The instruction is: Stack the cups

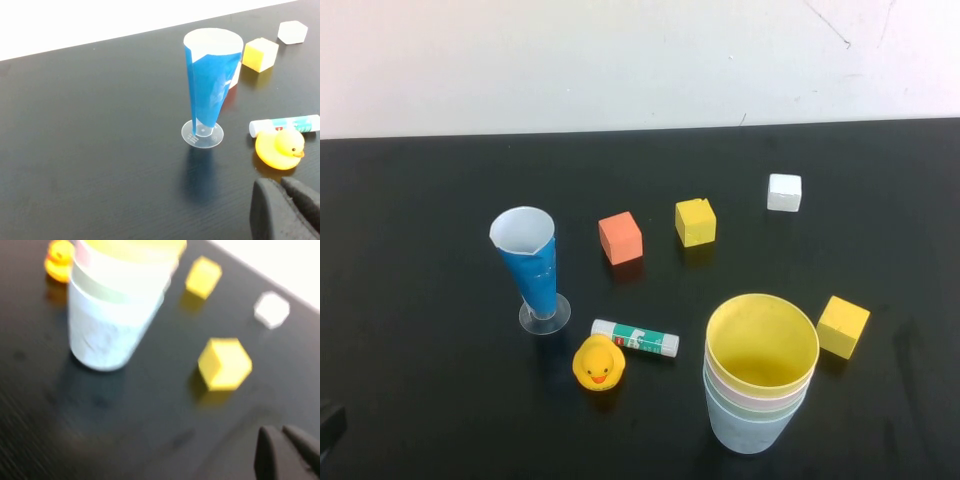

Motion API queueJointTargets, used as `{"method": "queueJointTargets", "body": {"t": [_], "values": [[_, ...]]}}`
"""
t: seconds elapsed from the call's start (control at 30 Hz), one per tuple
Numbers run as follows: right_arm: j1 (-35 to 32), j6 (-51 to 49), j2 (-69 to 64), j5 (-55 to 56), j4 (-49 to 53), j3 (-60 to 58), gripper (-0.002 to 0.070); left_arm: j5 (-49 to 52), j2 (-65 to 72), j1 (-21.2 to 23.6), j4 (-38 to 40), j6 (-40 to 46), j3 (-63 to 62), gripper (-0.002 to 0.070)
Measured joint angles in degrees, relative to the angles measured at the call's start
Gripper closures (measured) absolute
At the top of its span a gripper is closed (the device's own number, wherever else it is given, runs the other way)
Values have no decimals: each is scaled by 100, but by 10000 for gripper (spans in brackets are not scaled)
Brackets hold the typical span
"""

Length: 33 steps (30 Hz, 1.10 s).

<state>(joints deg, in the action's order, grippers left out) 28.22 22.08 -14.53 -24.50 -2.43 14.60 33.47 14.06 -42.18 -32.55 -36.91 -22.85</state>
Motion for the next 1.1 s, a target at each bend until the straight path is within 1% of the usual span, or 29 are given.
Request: {"method": "queueJointTargets", "body": {"t": [0.1, 0.3, 0.37, 0.43, 0.5, 0.7, 0.9, 1.1], "values": [[-586, -271, 349, -29, 38, -307, 678, 0, 0, 0, 0, 0, 0, 673], [-2270, -381, 1377, 16, 135, -793, 678, 0, 0, 0, 0, 0, 0, 673], [-2822, -488, 1496, 220, 281, -1029, 678, 12, 0, 0, 0, 0, 0, 673], [-3220, -639, 1514, 492, 407, -1307, 678, 12, 0, 0, 0, 0, 0, 673], [-3481, -835, 1525, 810, 498, -1553, 678, 12, 0, 0, 0, 0, 0, 673], [-3518, -1166, 1534, 752, 691, -1616, 678, 12, 0, 0, 0, 0, 0, 673], [-3080, -1793, 1534, 559, 938, -1616, 678, 12, 0, 0, 0, -10, 0, 673], [-2797, -1970, 1534, 550, 1001, -1616, 678, 12, 0, 0, 0, -33, 0, 673]]}}
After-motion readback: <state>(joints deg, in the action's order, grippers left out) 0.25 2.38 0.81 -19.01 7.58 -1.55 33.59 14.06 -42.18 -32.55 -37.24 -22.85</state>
